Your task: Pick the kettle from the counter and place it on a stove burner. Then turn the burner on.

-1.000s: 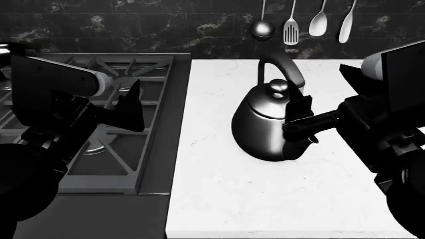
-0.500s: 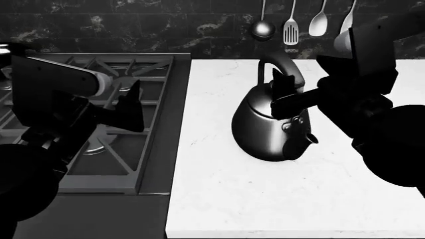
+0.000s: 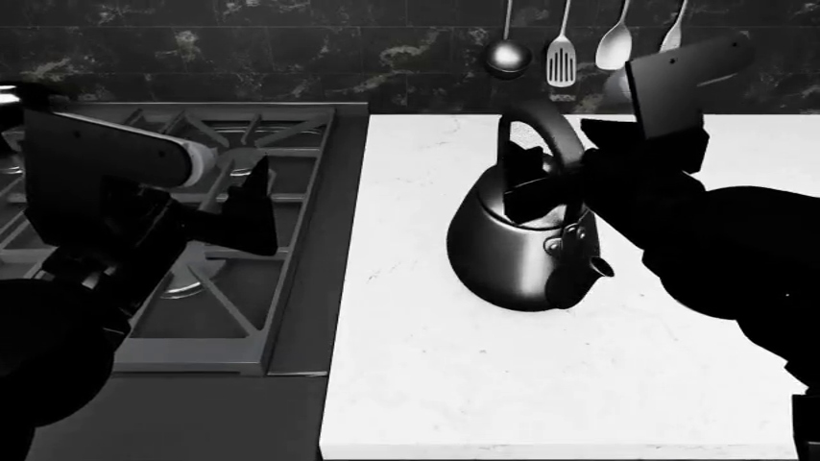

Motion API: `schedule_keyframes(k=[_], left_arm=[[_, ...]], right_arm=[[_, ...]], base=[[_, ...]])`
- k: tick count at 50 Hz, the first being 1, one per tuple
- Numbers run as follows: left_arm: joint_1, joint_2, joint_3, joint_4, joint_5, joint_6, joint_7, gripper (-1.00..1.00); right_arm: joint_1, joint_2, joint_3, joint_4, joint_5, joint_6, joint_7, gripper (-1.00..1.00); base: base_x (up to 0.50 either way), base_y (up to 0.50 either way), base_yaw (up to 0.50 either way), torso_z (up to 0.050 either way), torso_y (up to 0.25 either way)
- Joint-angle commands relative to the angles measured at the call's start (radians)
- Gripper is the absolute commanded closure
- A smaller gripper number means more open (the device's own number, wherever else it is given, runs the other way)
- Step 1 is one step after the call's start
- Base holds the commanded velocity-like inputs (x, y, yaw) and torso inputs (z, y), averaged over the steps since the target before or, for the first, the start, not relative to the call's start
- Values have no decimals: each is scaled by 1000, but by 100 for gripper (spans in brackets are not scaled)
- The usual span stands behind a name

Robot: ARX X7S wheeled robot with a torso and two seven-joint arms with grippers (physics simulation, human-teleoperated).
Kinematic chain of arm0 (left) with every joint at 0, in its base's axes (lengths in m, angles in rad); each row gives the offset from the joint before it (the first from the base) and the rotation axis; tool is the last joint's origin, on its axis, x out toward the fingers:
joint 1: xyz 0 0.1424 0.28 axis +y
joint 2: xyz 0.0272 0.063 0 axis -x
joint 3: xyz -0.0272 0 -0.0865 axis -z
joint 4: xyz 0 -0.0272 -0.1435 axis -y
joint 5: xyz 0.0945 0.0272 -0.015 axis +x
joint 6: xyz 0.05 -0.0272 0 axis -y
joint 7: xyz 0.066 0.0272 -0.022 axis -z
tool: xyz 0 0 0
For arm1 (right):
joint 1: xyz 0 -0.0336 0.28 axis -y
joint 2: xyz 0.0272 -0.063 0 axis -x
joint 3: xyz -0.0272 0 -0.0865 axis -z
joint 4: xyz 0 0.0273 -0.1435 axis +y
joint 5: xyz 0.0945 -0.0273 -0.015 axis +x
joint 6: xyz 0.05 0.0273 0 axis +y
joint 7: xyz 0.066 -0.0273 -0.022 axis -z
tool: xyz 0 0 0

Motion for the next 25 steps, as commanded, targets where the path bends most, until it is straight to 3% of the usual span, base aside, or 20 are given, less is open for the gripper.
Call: schedule_keyframes(k=[1,16,17,25], left_arm=[[10,-5,4,-6,6,13,2,-100],[16,-1,29,-23,25,33,12,-100],[16,-1,29,-24,25,34,11,-100],[14,-5,22,-19,15,30,5,-100]], right_arm=[[-5,-8,-35,37,-22,-12,-35,-100],[-20,6,-29,32,-25,-20,-21,-100],[-22,6,-29,34,-27,-23,-21,100],[-20,4,-30,31,-33,-38,-23,100]], base=[[0,0,0,0,0],[0,0,0,0,0],[0,0,0,0,0],[0,0,0,0,0]])
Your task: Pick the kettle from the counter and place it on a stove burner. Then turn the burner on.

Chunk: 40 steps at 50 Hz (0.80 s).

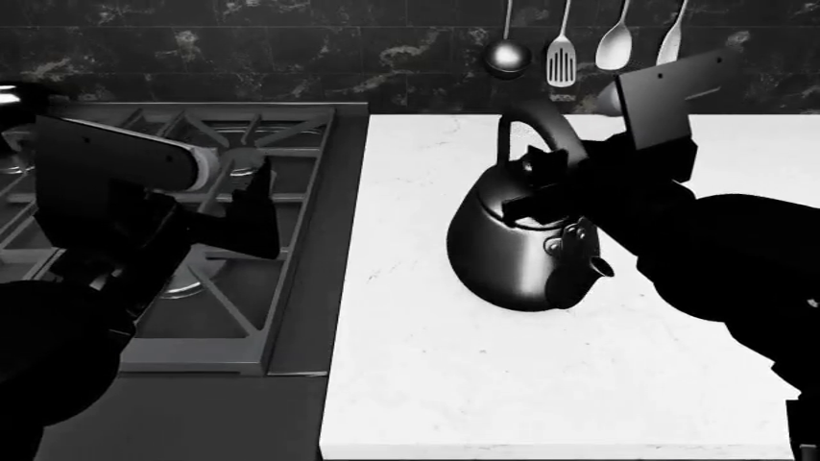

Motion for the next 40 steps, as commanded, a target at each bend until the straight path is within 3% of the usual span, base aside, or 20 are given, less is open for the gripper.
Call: schedule_keyframes(k=[1,20,40], left_arm=[[1,-3,0,-2,-3,3,-4,-100],[0,-11,-8,11,-25,-2,-14,-100],[21,-29,-74,71,-102,-17,-51,-100]], right_arm=[[-4,1,0,-1,-8,-15,2,100],[8,9,28,-44,-4,-45,21,100],[53,11,100,-158,76,22,178,100]], base=[[0,0,0,0,0],[0,0,0,0,1],[0,0,0,0,2]])
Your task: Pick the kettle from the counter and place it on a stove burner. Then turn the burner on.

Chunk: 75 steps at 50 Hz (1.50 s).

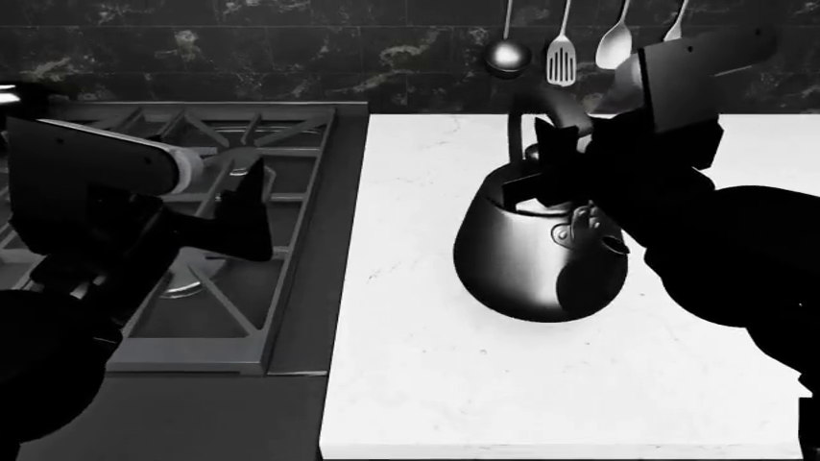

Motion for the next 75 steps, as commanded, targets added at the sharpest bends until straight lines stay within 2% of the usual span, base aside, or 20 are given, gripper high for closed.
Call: schedule_keyframes(k=[1,12,75], left_arm=[[6,-10,-29,27,-39,-9,-19,-100],[14,-19,-35,33,-41,-2,-20,-100],[5,-34,-22,15,-48,22,-30,-100]], right_arm=[[40,7,64,-72,0,24,73,100],[51,6,53,-74,-37,-3,77,100],[73,9,5,-55,-88,-52,49,100]], base=[[0,0,0,0,11],[0,91,0,1,2],[0,489,0,1,2]])
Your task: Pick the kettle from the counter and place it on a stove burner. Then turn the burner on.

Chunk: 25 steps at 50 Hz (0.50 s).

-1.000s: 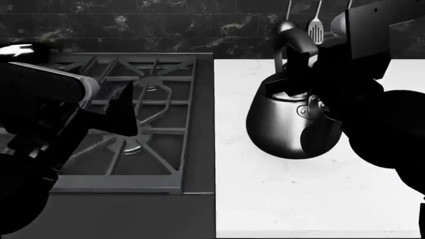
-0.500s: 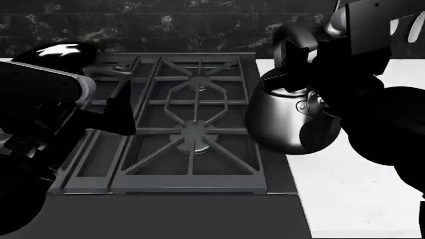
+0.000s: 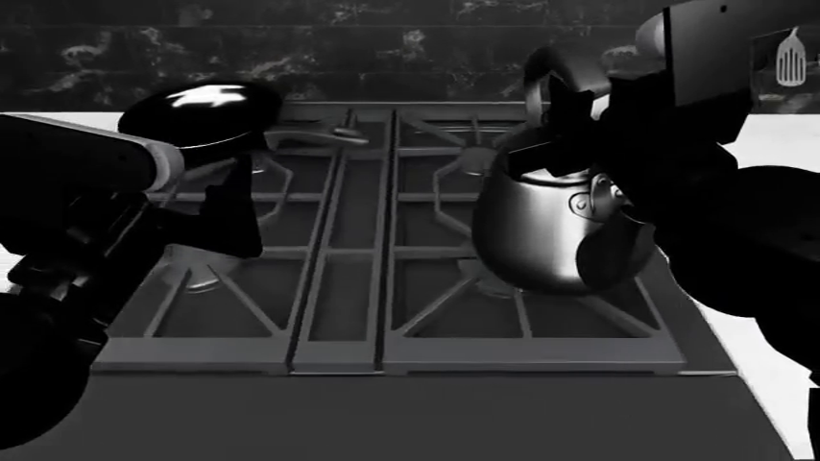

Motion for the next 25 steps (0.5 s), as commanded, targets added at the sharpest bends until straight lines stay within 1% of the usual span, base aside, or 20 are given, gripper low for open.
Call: schedule_keyframes(k=[1,4,8,10,16,20,25], left_arm=[[2,-3,4,-3,2,6,0,-100],[2,-3,3,-3,0,8,-1,-100],[11,-7,-1,-1,1,11,-2,-100],[10,-5,3,-2,2,13,-1,-100],[16,-5,12,-12,18,24,6,-100],[10,1,27,-23,30,30,12,-100],[14,1,30,-27,34,36,16,-100]], right_arm=[[24,-1,26,-7,-56,-11,2,100],[24,-1,23,-5,-59,-14,-1,100],[29,-6,16,-7,-62,-18,-4,100],[41,-9,-24,2,-110,-37,-29,100],[52,-15,-72,39,-187,-85,-62,100],[68,-35,-121,76,-270,-149,-86,100],[76,-52,-142,108,-311,-189,-99,100]], base=[[0,500,0,0,0],[0,298,0,0,0],[0,62,0,3,3],[0,0,0,0,5],[0,0,0,0,2],[0,0,0,3,3],[0,0,0,0,2]])
